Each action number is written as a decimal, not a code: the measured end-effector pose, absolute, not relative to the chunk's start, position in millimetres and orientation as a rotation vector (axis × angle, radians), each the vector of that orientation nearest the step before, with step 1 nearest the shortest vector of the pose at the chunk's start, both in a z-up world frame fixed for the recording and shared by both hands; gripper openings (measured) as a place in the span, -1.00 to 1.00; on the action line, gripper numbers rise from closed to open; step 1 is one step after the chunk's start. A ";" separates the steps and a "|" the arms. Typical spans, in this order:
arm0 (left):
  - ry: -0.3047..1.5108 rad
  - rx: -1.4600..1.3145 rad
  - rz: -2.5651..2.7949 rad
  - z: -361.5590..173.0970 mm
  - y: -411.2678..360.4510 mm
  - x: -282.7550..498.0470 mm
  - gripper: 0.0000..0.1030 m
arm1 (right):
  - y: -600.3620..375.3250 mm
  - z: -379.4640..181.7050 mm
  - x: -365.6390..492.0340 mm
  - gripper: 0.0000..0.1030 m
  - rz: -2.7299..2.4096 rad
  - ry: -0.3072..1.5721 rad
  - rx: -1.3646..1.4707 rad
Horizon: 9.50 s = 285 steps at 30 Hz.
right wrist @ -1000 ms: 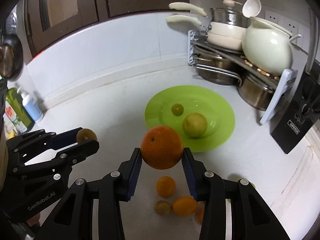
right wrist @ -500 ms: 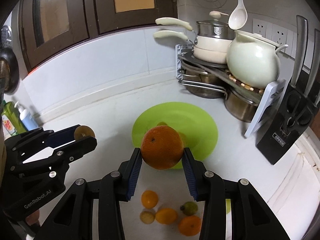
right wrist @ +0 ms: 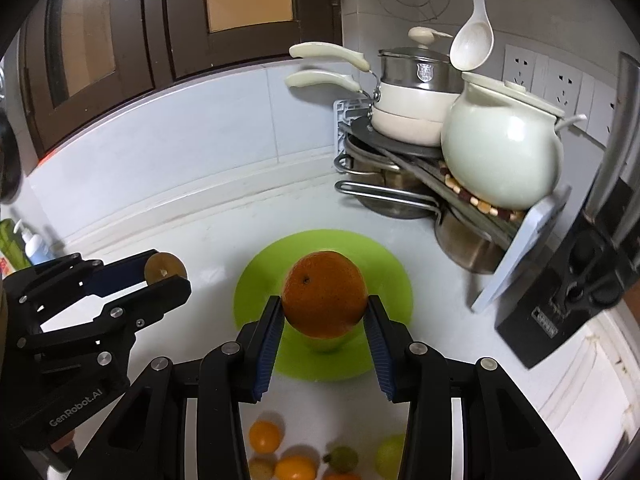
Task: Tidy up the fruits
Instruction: 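Carry the kiwi and orange over the green plate and open both tools, then withdraw both open tools back toward the remaining fruits on the counter, then grasp the small brown fruit with the left tool while the right tool grasps an orange, then carry the brown fruit and orange over the green plate and open both tools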
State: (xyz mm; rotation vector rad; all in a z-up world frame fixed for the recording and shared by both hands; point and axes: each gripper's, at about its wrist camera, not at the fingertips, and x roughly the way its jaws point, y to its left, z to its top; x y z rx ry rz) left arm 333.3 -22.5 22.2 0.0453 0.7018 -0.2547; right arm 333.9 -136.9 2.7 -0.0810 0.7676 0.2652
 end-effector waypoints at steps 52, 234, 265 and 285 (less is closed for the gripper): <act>1.041 0.116 -0.321 -105.7 -41.5 513.7 -0.42 | -130.6 -111.7 483.7 -0.18 0.285 1.091 -0.140; 0.705 0.131 -0.371 -35.8 -68.7 213.1 -0.44 | -160.4 -55.7 200.8 -0.17 0.286 0.738 -0.087; 0.600 0.093 -0.284 18.3 -35.5 288.6 -0.44 | -145.4 6.3 288.5 -0.17 0.341 0.635 -0.090; 0.726 0.043 -0.277 -1.6 -21.3 385.0 -0.44 | -134.1 -15.3 384.9 -0.17 0.307 0.777 -0.092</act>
